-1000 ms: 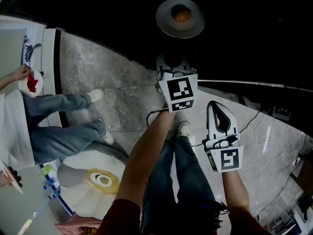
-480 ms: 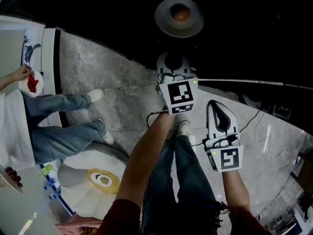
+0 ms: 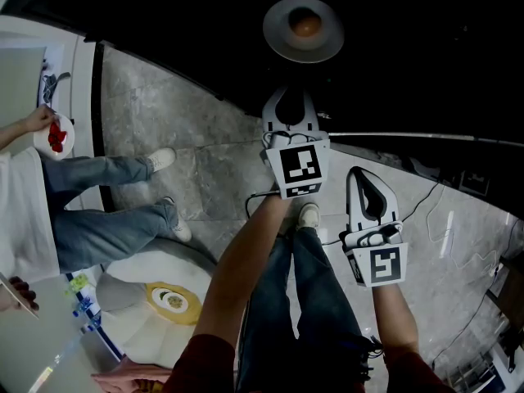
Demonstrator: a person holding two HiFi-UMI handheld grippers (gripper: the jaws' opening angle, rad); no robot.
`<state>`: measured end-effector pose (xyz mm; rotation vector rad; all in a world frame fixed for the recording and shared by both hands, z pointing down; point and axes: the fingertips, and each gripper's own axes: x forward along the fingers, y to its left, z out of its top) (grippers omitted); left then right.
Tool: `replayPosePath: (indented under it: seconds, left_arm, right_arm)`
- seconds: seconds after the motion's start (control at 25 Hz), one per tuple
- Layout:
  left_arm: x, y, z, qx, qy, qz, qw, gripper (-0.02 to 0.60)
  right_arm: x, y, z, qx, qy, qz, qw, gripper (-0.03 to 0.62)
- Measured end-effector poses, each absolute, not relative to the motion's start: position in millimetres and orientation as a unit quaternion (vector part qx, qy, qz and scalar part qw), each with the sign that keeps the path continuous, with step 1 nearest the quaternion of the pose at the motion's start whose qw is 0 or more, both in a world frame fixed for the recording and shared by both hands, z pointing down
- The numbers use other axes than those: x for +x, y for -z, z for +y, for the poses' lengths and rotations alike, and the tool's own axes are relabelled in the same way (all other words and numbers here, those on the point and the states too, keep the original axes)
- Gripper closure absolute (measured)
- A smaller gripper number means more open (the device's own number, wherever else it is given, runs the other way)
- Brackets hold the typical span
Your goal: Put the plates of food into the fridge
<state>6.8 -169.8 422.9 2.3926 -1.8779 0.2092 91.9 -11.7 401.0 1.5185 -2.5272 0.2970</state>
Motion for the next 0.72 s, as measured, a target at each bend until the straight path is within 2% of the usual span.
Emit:
replayPosePath:
  seconds: [0.72]
  left_arm:
    - [-11, -417, -122, 0.802, -0.058, -0.594, 0.034, 0.574]
  right_arm:
    - [83, -391, -15, 0.517, -0.084, -0.848, 0.078, 0.583]
